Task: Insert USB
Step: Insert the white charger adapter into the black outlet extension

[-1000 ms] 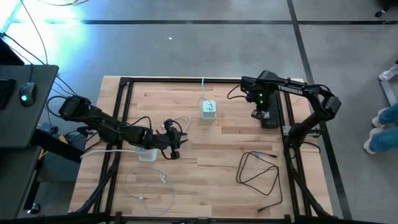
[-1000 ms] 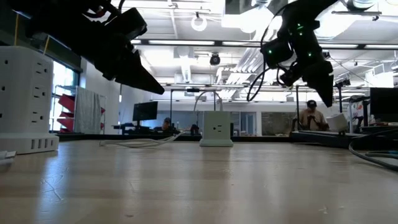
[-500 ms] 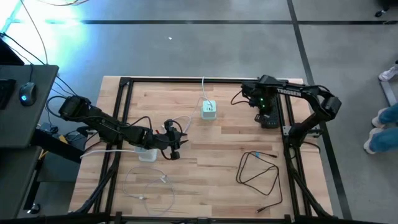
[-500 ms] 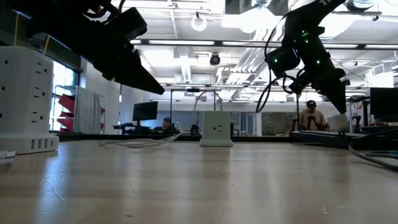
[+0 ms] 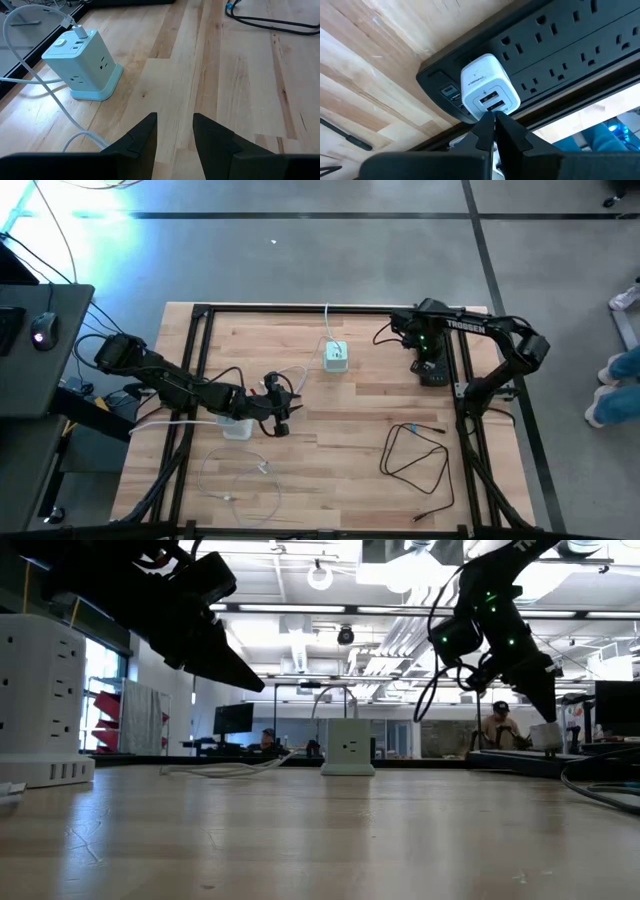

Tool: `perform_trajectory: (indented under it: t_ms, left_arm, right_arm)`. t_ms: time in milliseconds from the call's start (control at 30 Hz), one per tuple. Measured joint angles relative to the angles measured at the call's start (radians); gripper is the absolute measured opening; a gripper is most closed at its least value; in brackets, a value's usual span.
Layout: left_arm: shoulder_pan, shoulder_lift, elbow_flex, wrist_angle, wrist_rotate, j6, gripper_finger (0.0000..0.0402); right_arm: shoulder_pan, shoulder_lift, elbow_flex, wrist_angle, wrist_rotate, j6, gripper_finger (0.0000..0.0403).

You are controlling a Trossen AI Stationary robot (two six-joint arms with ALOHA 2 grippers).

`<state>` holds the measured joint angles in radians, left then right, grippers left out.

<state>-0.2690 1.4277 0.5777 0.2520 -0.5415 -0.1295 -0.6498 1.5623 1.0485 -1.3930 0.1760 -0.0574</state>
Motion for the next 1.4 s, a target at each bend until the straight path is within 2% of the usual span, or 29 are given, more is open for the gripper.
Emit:
perform_trajectory:
  t_ms: [300, 867, 1167, 1400]
  left_arm:
    - [0.0, 0.0, 0.0, 0.0, 0.0, 0.0, 0.0103]
    - [0.0, 0.0, 0.0, 0.0, 0.0, -0.001, 0.0103]
    - [0.0, 0.0, 0.0, 0.0, 0.0, 0.0, 0.0103]
    - [0.0, 0.0, 0.0, 0.0, 0.0, -0.001, 0.0103]
  right_arm:
    - [-0.002, -0.003, -0.081, 0.006, 0.039, -0.002, 0.0]
    - [-0.002, 0.001, 0.004, 0.038, 0.05, -0.011, 0.0]
    - [-0.002, 0.001, 0.007, 0.027, -0.034, 0.003, 0.0]
    - [0.014, -0.002, -0.011, 0.057, -0.031, 0.009, 0.0]
